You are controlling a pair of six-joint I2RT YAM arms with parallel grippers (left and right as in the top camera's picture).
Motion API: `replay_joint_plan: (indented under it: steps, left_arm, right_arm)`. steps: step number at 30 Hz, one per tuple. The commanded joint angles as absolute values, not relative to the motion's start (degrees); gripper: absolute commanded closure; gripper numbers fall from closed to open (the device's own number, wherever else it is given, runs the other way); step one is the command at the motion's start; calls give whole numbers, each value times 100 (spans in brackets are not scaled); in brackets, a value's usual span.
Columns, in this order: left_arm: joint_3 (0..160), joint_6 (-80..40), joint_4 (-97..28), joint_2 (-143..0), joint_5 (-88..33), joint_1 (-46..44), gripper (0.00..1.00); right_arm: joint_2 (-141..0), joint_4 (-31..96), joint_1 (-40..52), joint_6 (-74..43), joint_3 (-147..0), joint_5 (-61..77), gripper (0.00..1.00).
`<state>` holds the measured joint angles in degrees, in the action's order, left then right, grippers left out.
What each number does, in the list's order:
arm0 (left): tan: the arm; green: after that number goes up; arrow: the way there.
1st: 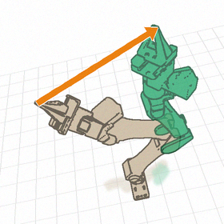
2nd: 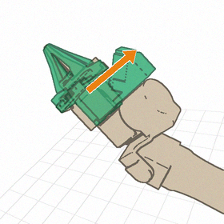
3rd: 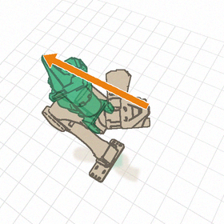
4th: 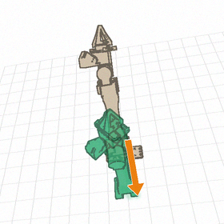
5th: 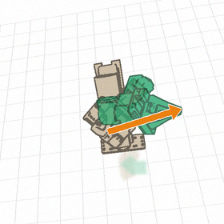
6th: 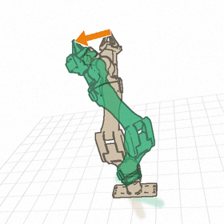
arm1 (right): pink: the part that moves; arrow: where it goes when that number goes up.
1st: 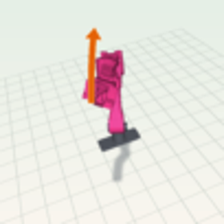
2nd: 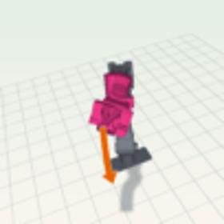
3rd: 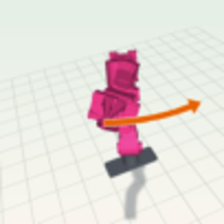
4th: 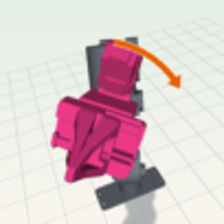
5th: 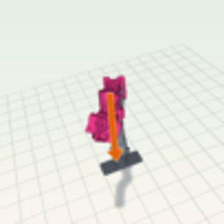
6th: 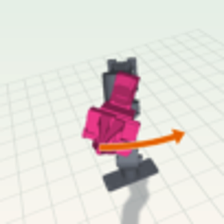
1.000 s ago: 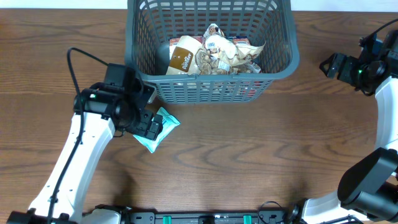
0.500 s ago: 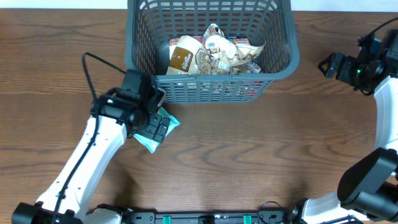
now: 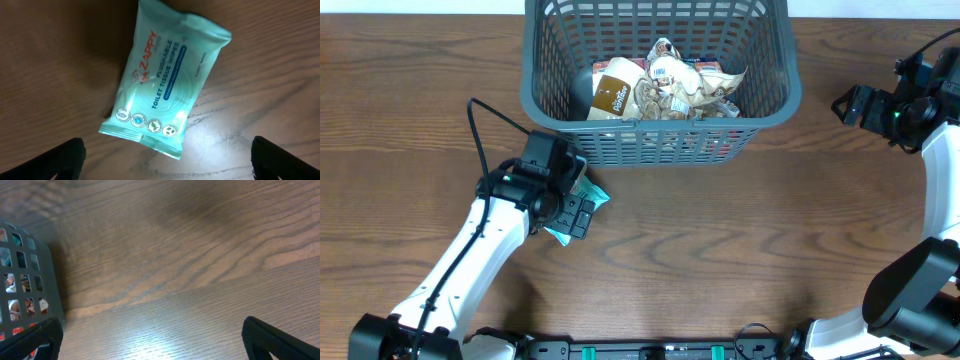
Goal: Pack container
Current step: 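Lower the left gripper and close it on the wipes pack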
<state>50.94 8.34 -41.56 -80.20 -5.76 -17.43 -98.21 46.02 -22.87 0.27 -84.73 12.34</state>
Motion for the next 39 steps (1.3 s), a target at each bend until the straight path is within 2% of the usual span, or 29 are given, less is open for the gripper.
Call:
replay_joint_plan:
  steps: [1,15,27,39]
  left_arm:
    - [4818,786,-3948,-8016,-530,-1761,1]
    - [4263,1671,-2998,-8123,-528,-1761,1]
    - [4263,1693,-2471,-9028,-530,-1758,1]
    - [4263,1686,-2432,-9098,-532,-1761,0]
  right_arm:
    - [-9850,4613,-2239,89,-8444,1225,1]
    - [-9850,4611,-2239,91,-8444,1223,1]
    - [-9850,4606,-2241,93,-8444,1223,1]
    - [-9850,4602,-2241,93,-8444,1223,1]
